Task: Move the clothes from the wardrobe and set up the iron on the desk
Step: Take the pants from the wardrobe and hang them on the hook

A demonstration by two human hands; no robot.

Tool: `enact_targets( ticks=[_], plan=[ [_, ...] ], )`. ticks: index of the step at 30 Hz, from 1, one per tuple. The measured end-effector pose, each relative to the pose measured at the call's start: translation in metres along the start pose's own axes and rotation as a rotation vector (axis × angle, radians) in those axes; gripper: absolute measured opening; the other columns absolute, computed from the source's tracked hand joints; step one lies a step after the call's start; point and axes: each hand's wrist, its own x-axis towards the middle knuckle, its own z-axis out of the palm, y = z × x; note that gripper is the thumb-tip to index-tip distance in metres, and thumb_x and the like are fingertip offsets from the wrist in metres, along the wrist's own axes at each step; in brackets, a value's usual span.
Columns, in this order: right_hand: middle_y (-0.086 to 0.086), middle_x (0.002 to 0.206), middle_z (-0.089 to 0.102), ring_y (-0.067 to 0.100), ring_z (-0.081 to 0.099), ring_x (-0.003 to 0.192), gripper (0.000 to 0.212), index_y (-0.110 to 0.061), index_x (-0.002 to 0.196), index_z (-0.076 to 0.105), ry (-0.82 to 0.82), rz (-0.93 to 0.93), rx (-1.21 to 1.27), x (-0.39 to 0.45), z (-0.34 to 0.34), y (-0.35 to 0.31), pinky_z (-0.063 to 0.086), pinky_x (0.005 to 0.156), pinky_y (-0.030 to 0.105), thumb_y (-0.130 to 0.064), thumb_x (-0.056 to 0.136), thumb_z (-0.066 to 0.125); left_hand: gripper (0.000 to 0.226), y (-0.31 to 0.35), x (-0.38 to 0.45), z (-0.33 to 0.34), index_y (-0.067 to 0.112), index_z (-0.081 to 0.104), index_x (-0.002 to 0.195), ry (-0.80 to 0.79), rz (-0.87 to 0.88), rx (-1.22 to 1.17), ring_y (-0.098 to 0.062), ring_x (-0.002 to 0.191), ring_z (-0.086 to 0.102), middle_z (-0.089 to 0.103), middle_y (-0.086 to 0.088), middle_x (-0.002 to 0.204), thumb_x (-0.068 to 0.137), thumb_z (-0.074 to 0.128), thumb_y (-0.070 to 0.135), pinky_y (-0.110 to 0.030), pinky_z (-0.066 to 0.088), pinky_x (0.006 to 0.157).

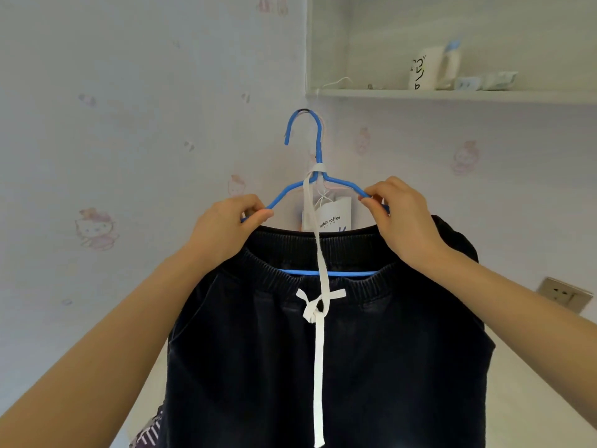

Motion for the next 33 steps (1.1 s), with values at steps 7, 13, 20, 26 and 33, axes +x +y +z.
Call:
enact_targets(
  ticks=[7,13,20,26,33],
  plan=[
    [-0.006,0.083,0.047,0.01,0.045,0.07,0.016,-0.011,0.101,0.067,-0.115,0.045,0.052,0.019,0.088,0.064,0.04,0.065,0.023,-0.02,0.093,0.058,0.021,-0.06,0.047,0.065,0.028,0.066,0.084,-0.148,-0.126,0.0,-0.006,0.06,0.047,0.055,0.014,0.068,0.091,0.055,0.044,-0.027,0.037,0.059],
    [-0.004,0.085,0.051,0.007,0.047,0.07,0.011,-0.011,0.099,0.066,-0.289,0.109,0.142,0.006,0.165,0.118,0.036,0.064,0.013,-0.017,0.093,0.058,0.022,-0.114,0.057,0.128,0.025,0.068,0.08,-0.341,-0.298,-0.161,-0.007,0.058,0.043,0.054,0.012,0.065,0.087,0.062,0.045,-0.022,0.037,0.06],
    [0.001,0.09,0.056,0.017,0.053,0.079,0.016,-0.012,0.101,0.065,-0.489,0.09,0.161,-0.038,0.238,0.167,0.05,0.069,0.038,-0.02,0.095,0.053,0.06,-0.208,0.013,0.183,0.037,0.057,0.118,-0.743,-0.653,-0.324,-0.005,0.113,0.052,0.058,0.014,0.118,0.071,0.057,0.075,-0.029,0.04,0.099],
    [0.0,0.088,0.056,0.014,0.052,0.075,0.012,-0.01,0.102,0.064,-0.526,0.148,0.174,-0.051,0.278,0.197,0.044,0.069,0.026,-0.014,0.093,0.056,0.031,-0.239,-0.026,0.209,0.028,0.062,0.12,-0.7,-0.886,-0.594,-0.014,0.105,0.066,0.071,0.004,0.112,0.095,0.049,0.042,-0.037,0.05,0.094],
    [-0.004,0.085,0.051,0.01,0.047,0.07,0.014,-0.008,0.102,0.066,-0.49,0.217,0.163,-0.051,0.314,0.225,0.035,0.062,0.014,-0.015,0.094,0.056,0.021,-0.249,-0.016,0.251,0.013,0.061,0.105,-0.326,-0.924,-0.372,-0.028,0.096,0.062,0.066,-0.009,0.099,0.1,0.045,0.026,-0.044,0.049,0.089]
  ],
)
